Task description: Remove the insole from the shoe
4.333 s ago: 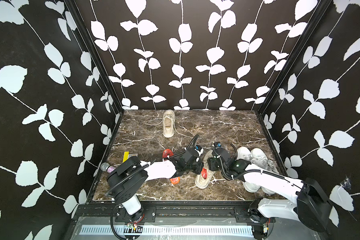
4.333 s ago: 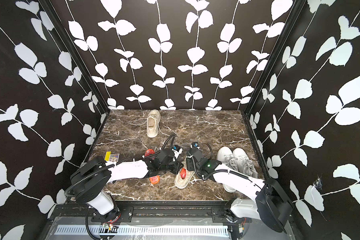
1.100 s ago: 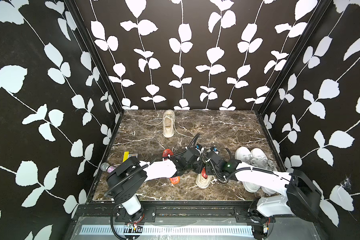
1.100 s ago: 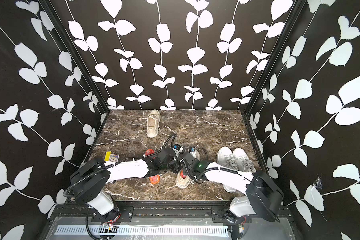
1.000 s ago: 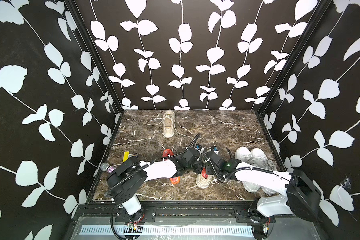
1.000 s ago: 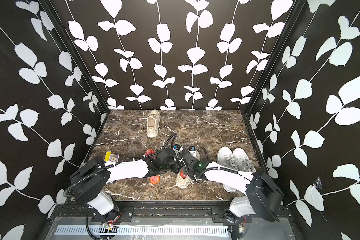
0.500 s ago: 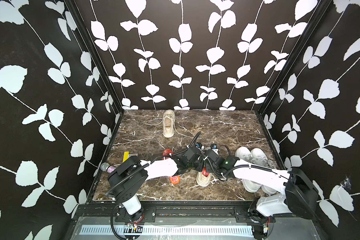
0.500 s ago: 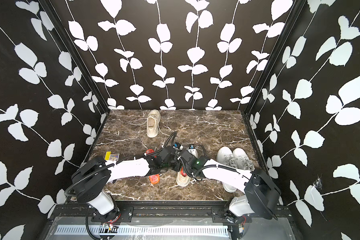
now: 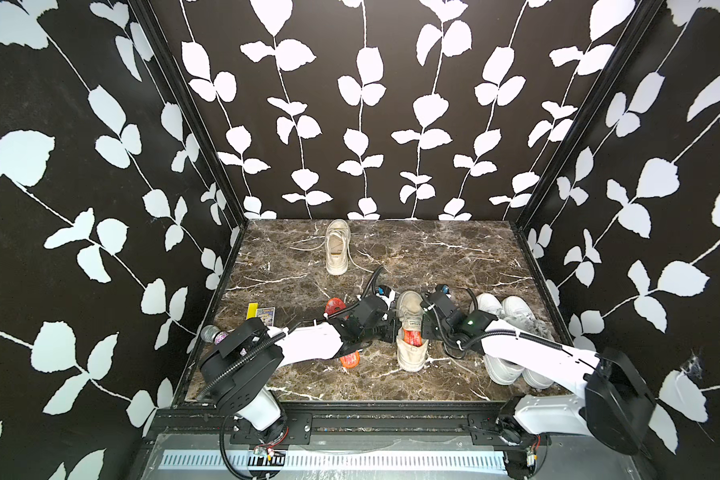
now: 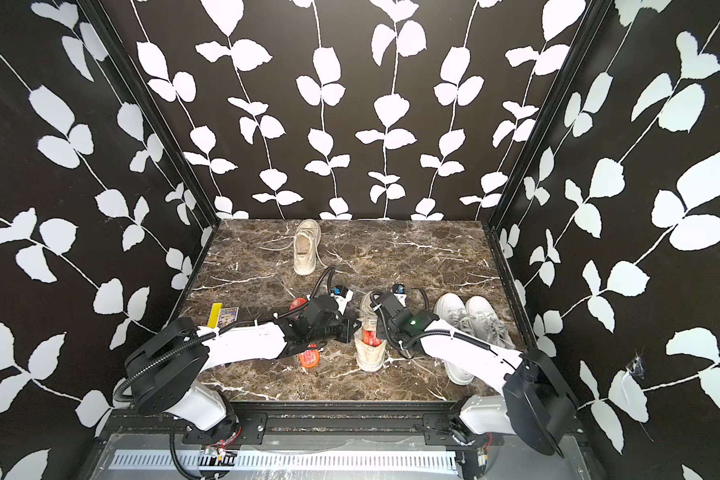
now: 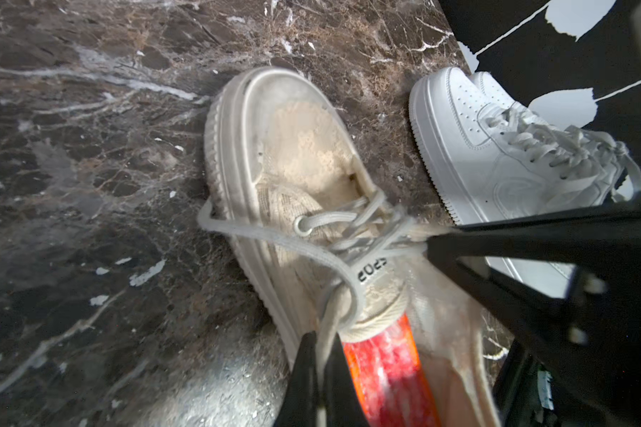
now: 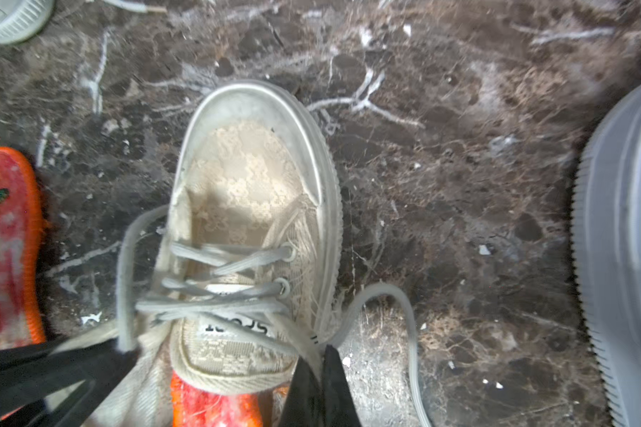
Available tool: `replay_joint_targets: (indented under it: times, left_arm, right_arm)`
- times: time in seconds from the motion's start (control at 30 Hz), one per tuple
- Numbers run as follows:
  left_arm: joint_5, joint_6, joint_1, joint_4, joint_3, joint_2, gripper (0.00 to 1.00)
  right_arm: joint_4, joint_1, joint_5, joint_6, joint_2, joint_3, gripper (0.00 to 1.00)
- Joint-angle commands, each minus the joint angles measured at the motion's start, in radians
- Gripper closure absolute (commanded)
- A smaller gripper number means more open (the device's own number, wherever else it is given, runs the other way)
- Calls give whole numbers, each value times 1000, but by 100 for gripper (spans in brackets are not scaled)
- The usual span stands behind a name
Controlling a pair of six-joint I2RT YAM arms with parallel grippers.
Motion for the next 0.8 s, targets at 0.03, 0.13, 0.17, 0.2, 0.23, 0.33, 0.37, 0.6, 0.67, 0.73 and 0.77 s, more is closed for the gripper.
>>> replay_joint_targets:
  times: [0.03,0.13,0.17,0.2,0.23,0.33,0.37,0.6,0.67,0.73,0.77]
  left_arm:
    - [-79,-29,48,-67,-26,-13,100]
    - [-58,-49,46,-53,-22,-4,100]
    - [-46,-60,43,-37,-24,1,100]
    - [-36,-73,38,-20,-24,10,100]
    - [-31,-85,32,-10,-21,18,100]
    - [-17,-110,5,13,5,56,100]
    - [-13,-116,-6,21,16,68,100]
    - [-18,-119,-23,41,32,80,100]
    - [-23,-118,-24,42,30,74,100]
    - [-23,-117,-23,39,30,72,100]
    - [-22,-117,-24,39,28,72,100]
  right_arm:
    - [-139,-51,136,14,38,1,100]
    - [-102,-48,106,-15,28,1,100]
    - [-93,-48,97,-28,23,5,100]
    - [-99,-48,86,-38,18,14,96]
    - [-124,-47,78,-42,13,34,87]
    - [-211,-45,42,-69,-20,111,70]
    - [-220,-41,11,-82,-40,131,66]
    - [-206,116,-58,-6,-66,190,63]
    - [-204,149,-49,22,-41,196,64]
    - [-181,167,-58,44,-20,186,65]
    - [-162,174,-70,52,-9,182,66]
